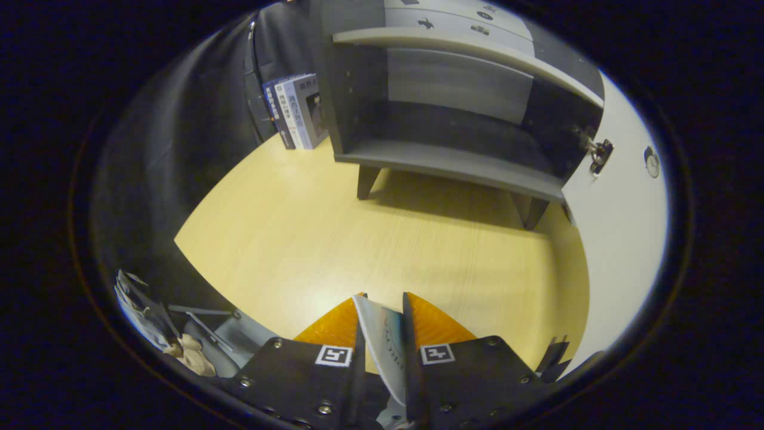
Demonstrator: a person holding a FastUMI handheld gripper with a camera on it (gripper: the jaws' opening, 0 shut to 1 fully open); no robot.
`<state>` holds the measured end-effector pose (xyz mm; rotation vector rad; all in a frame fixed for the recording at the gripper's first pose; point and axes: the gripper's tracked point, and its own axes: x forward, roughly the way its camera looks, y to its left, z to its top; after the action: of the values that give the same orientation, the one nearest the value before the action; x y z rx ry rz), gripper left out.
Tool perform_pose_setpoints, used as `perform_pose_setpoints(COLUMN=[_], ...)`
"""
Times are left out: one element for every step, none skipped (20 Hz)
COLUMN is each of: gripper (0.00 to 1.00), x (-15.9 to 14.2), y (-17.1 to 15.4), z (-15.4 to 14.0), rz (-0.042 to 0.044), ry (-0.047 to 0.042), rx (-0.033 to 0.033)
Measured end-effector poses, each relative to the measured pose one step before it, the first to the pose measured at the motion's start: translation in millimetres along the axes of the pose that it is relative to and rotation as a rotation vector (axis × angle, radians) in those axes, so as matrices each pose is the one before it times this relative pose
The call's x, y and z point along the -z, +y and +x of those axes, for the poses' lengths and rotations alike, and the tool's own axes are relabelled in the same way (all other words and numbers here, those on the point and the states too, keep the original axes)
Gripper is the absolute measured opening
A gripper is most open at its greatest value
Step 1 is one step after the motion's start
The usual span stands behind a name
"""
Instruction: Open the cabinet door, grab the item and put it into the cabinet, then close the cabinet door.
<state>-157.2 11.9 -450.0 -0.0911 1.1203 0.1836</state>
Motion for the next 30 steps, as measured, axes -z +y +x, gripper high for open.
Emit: perform_pose_setpoints(gripper=[0.27, 0.28, 0.28, 0.27, 0.27, 0.27, 0.28, 0.27, 0.27, 0.27, 0.27, 0.27, 0.27, 0.27, 0.27, 0.27, 0.27, 0.27, 0.27, 0.27, 0.27, 0.27, 0.27, 0.27, 0.27, 0.27, 0.27, 0.27, 0.27, 0.27], x=[-18.68, -14.81, -14.27, -17.05, -18.68, -19.09, -17.5, -18.74, -18.36, -16.99, -15.39, -17.47, -15.03, -13.64, -12.53, -13.15, -12.41, -11.48, -8.19, -7.01, -7.0, -5.77, -4.43, -3.44, -2.24, -0.36, 0.93, -0.29, 0.87, -0.46], y=[-1.68, -1.19, -0.94, -1.77, -1.29, -0.52, -1.23, -0.63, 0.38, -0.56, -1.28, -0.99, -1.32, -1.38, -2.49, -3.09, -4.96, -6.31, -4.07, -3.47, -2.44, -4.69, -3.13, -5.02, -4.28, -5.56, -6.68, -5.3, -6.29, -8.75], z=[-14.09, -9.54, -7.14, -9.97, -8.84, -8.46, -6.02, -6.72, -5.29, -4.93, -3.72, -2.47, -0.88, -1.33, -0.23, 1.5, 3.77, 5.3, 3.99, 4.53, 5.51, 7.19, 7.85, 6.86, 9.0, 8.7, 7.83, 10.76, 5.59, 10.31], rz=[0.01357, 0.00655, 0.00409, -0.00292, -0.0045, -0.00354, -0.00255, 0.00123, 0.00354, 0.00357, 0.0015, 0.00368, 0.00482, 0.01421, 0.01101, 0.00819, -0.00056, -0.00727, -0.005, 0.00098, 0.00685, 0.01333, 0.01148, 0.01677, 0.01285, 0.00838, 0.00288, -0.00107, -0.00469, -0.00524], ry=[-0.02277, -0.01731, -0.01986, -0.02499, -0.02957, -0.02662, -0.02924, -0.0304, -0.03075, -0.02754, -0.02474, -0.02447, -0.01923, -0.02086, -0.01528, -0.01651, -0.01447, -0.01261, -0.00376, 0.00243, 0.00643, 0.0097, 0.01467, 0.01223, 0.02506, 0.0234, 0.03187, 0.0188, 0.02082, 0.02867], rx=[-0.0008, 0.00004, 0.00114, 0.00084, 0.00105, -0.00128, -0.00227, -0.00261, -0.0069, -0.00461, -0.00309, -0.00219, -0.00186, -0.00172, -0.00322, 0.00368, 0.00781, 0.00943, 0.00723, 0.00169, -0.00027, 0.00203, -0.00226, 0.00629, 0.00233, 0.00993, 0.0122, 0.01465, 0.02096, 0.01584])
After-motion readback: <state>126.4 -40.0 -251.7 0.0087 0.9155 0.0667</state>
